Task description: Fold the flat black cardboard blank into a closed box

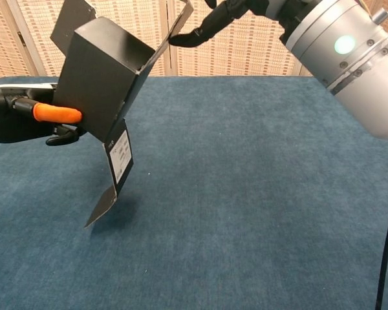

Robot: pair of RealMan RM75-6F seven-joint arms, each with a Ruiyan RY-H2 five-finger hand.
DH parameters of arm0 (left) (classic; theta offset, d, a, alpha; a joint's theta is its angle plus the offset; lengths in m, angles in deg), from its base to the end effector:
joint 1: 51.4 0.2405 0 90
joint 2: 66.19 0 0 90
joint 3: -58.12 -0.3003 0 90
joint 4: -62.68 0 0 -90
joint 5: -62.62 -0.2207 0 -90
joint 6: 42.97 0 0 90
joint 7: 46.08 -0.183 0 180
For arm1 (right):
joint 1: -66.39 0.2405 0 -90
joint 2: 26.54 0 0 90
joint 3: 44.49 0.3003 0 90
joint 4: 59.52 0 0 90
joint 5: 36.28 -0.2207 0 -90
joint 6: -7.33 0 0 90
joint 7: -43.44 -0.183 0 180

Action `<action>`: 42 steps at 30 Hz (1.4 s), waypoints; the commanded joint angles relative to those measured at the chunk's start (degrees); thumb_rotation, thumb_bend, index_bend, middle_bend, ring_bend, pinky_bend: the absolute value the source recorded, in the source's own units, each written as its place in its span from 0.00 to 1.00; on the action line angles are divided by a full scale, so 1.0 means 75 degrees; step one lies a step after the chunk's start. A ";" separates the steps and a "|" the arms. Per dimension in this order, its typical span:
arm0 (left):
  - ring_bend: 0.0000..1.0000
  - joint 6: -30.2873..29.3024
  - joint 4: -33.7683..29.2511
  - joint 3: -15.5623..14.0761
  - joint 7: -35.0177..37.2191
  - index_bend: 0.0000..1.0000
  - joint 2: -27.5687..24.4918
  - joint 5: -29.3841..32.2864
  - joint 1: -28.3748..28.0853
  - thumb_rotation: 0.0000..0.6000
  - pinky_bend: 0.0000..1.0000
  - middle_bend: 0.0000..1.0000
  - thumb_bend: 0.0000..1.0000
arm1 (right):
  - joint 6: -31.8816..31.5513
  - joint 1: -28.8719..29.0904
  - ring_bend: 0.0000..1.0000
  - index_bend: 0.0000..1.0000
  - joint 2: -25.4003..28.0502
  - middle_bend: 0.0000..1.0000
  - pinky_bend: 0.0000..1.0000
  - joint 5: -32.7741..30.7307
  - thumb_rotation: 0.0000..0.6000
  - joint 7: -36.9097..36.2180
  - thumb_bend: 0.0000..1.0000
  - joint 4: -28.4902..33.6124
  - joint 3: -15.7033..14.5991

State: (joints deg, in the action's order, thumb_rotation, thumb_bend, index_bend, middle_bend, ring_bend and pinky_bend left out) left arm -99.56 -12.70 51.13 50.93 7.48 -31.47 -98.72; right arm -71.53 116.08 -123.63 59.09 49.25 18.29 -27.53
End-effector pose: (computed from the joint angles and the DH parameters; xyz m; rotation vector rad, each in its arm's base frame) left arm -0.2211 0.4065 0.0281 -1.3968 -2.4078 -1.3995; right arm -0.0149 -0.3963 0.0096 1.7321 -0.4026 1.7654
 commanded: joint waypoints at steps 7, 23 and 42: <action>0.61 0.0912 -0.0585 0.0460 -0.3854 0.36 -0.0132 0.1047 -0.0035 1.00 0.83 0.34 0.16 | 0.0370 0.0050 0.72 0.00 0.0277 0.12 1.00 0.0141 1.00 0.0580 0.00 0.0173 -0.0323; 0.61 0.1760 -0.1494 0.1094 -0.6755 0.36 -0.0112 0.2230 -0.0102 1.00 0.83 0.35 0.16 | 0.0910 0.0052 0.72 0.00 0.0102 0.13 1.00 0.0209 1.00 0.1200 0.00 -0.0091 -0.0887; 0.61 0.2060 -0.1559 0.1449 -0.9185 0.35 0.0542 0.3334 -0.0001 1.00 0.83 0.35 0.16 | 0.0976 -0.0106 0.72 0.00 -0.0980 0.12 1.00 0.0442 1.00 0.0971 0.00 -0.1661 -0.1586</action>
State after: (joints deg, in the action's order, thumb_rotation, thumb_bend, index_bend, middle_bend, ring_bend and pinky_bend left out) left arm -84.04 -24.73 61.77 -17.20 10.90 -7.01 -98.99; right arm -64.14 115.48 -130.02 61.93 56.89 7.13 -38.70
